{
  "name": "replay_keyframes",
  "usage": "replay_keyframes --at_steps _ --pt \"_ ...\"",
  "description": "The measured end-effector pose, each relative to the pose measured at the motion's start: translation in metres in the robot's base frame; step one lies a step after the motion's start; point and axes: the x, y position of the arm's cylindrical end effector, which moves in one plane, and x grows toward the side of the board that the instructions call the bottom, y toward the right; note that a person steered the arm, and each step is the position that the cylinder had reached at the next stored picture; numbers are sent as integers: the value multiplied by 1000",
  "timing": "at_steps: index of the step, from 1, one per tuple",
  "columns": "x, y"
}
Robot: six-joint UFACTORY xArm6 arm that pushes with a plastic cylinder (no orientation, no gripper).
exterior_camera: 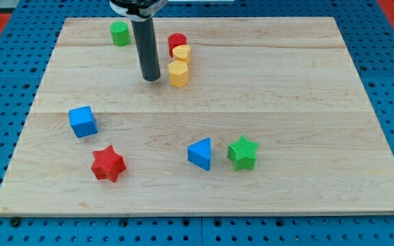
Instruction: Separate red circle from the yellow heart
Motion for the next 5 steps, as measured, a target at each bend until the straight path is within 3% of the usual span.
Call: replay_keyframes --at_steps 1,3,5 --pt "-3 35" --pt "-21 -23" --pt "-37 -27"
